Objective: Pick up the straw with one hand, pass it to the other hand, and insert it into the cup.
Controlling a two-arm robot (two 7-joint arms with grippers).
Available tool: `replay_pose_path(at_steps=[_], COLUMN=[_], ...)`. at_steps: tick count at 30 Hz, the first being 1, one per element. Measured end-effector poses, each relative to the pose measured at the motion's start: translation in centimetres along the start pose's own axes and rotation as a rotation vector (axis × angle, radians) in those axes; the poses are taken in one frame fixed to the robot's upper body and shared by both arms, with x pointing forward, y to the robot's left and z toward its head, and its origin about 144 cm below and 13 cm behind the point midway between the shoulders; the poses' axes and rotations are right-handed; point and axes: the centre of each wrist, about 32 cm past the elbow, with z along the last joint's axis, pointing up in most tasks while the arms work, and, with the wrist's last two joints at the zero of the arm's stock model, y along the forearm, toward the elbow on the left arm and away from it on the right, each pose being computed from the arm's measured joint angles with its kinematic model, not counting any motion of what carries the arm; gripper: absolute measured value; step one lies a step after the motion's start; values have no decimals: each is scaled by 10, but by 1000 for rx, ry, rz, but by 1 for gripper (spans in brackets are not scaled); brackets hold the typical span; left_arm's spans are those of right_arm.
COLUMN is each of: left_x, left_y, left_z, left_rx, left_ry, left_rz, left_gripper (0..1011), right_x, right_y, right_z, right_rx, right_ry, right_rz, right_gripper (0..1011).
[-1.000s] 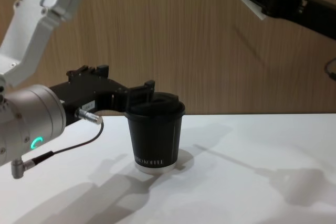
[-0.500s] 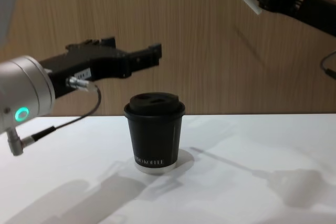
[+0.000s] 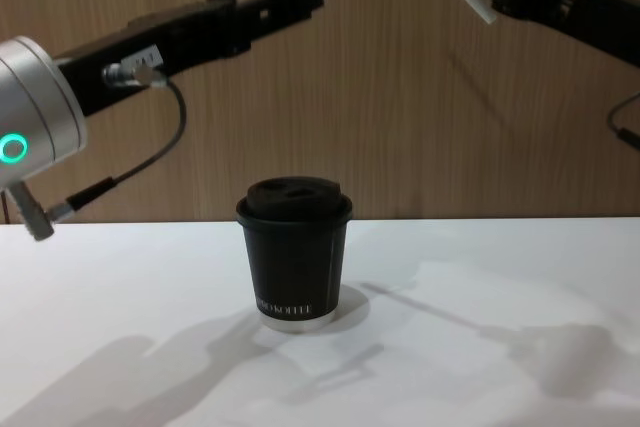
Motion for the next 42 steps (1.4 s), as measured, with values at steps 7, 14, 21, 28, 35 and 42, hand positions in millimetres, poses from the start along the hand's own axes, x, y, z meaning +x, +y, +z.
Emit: replay_pose_path(at_steps=[7,14,21,28,35,42], left_x=[6,14,20,26,31,36], left_y=[-5,-14,-25,-36,-47,-59], left_z=[1,0,-2,-4,-6,-9], left_rx=[-72,-126,-163,-190,-210,-227], left_ry=[103,198,287,351,398,438], left_rz=[-74,-143,-205,-253,-289,-317], left_gripper=[1000,1000,1000,1000,1000,1000], right_x=[0,0,0,0,0,0], right_y=[0,0,0,0,0,0], right_z=[0,0,0,0,0,0], right_rx=[1,1,2,2,2,2], right_ry=[1,1,1,1,1,1], right_rz=[2,3,3,4,4,4], right_gripper=[0,0,0,0,0,0])
